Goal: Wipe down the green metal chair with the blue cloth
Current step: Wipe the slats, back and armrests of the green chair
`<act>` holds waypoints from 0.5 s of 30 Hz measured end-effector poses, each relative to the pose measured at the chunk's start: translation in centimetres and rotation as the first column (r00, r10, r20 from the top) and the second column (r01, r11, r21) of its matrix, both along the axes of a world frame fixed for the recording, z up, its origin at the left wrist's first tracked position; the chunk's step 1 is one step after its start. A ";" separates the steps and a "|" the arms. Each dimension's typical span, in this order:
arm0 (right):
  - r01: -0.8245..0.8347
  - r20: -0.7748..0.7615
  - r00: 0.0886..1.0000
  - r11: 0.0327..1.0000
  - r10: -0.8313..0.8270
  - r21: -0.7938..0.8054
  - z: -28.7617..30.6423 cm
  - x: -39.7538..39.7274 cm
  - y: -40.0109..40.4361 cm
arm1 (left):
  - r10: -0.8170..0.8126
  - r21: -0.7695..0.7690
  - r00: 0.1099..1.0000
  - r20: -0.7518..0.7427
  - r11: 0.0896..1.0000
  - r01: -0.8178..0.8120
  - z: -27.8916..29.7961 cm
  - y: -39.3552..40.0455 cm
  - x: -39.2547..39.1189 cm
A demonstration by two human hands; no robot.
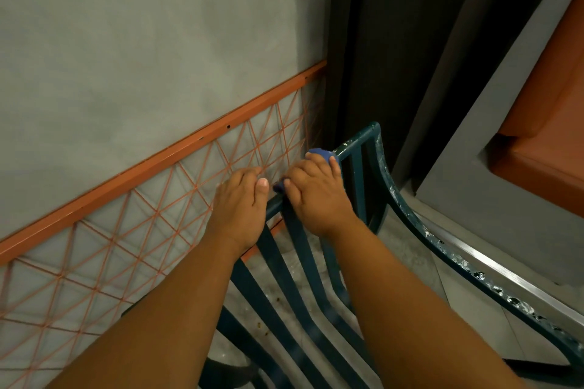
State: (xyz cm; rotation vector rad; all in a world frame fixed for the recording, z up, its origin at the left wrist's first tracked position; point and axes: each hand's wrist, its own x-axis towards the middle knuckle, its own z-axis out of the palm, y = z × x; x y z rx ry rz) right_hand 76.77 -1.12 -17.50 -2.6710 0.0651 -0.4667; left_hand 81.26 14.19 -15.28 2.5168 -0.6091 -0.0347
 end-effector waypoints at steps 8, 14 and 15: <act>-0.072 0.148 0.987 0.991 0.055 0.113 -2.4 -2.3 0.9 | -0.036 0.018 0.999 -0.007 0.999 0.036 -0.2 0.0 0.2; 0.216 -0.009 0.976 0.960 -0.218 0.176 -0.2 0.9 -0.6 | -0.059 0.010 0.998 0.034 0.998 0.059 -0.5 0.0 0.2; 0.231 -0.034 0.973 0.960 -0.229 0.159 0.0 1.1 0.0 | -0.058 0.016 0.998 0.037 0.998 0.057 -0.5 0.1 0.3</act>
